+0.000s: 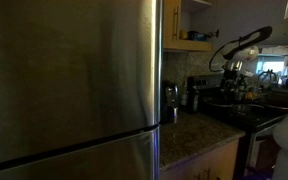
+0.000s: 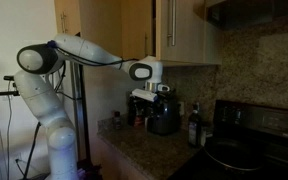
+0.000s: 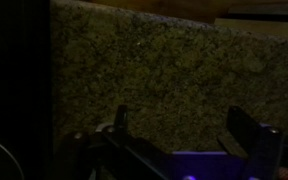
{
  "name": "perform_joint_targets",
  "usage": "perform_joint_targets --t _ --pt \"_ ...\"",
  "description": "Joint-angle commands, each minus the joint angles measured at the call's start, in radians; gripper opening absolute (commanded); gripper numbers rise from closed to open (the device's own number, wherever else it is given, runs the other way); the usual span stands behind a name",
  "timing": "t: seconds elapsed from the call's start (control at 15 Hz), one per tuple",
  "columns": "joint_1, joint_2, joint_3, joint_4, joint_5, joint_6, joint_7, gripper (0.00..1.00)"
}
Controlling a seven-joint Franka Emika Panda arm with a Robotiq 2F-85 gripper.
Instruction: Open the airfryer compartment then close it.
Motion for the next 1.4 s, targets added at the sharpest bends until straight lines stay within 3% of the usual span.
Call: perform_joint_targets --t 0.0,0.2,0.33,0.4,0.53,0.6,0.93,1.27,1.33 --pt "-0.047 0.007 0.041 0.002 0.016 -0.003 -0.013 1.00" --pt "-0.057 0.010 0.055 0.007 -0.006 -0.004 -0.038 1.00" --pt "-0.065 0.000 0.062 -0.013 0.040 0.056 0.017 1.00" --pt "-0.065 0.005 0.067 0.001 0.019 0.010 -0.005 1.00" --pt "-0.068 0.004 0.070 0.001 0.028 0.028 0.009 1.00" --pt "-0.055 0.047 0.072 0.017 0.023 -0.031 -0.016 1.00" --pt "0.038 0.013 0.212 -0.191 0.047 0.042 -0.089 1.00" --pt "0.087 0.032 0.266 -0.332 0.207 0.438 -0.039 1.00" --pt "0.074 0.028 0.270 -0.285 0.152 0.321 -0.041 1.00"
